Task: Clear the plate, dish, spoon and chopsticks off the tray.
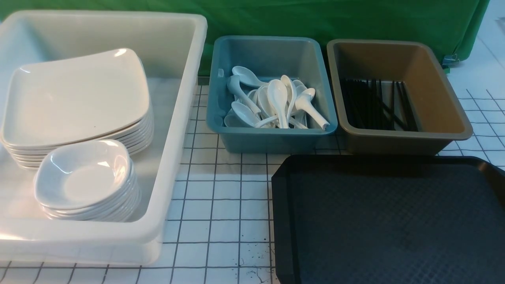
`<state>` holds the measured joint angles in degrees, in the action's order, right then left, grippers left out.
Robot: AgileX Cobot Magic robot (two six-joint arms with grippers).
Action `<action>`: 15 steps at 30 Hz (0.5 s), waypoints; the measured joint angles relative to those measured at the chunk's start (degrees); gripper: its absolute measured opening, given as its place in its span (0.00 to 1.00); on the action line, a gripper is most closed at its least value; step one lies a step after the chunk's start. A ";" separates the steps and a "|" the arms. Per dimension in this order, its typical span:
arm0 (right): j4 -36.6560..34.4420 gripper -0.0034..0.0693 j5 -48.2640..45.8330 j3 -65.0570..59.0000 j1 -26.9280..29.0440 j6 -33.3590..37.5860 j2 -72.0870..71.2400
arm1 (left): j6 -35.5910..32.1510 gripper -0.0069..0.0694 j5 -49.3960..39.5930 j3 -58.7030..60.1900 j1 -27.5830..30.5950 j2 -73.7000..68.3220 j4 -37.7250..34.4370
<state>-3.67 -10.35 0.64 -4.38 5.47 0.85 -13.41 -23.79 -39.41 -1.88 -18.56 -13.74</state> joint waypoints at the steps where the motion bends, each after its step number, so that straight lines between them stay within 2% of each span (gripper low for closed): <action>1: 0.00 0.38 0.00 0.00 0.00 0.00 0.00 | 0.00 0.10 0.19 0.00 0.00 0.28 0.32; 3: 0.00 0.38 0.00 0.00 0.00 0.00 0.00 | 0.11 0.10 2.62 10.06 1.88 5.56 3.21; 9: 0.04 0.38 0.00 0.00 0.00 0.00 0.00 | 4.34 0.10 10.26 27.18 7.04 16.12 3.45; 15: 0.04 0.38 0.00 0.00 0.00 0.00 0.00 | 7.66 0.10 15.01 36.79 8.05 18.49 4.25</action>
<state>-3.63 -10.35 0.64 -4.38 5.47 0.85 -5.75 -8.78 -2.62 6.17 -0.07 -9.50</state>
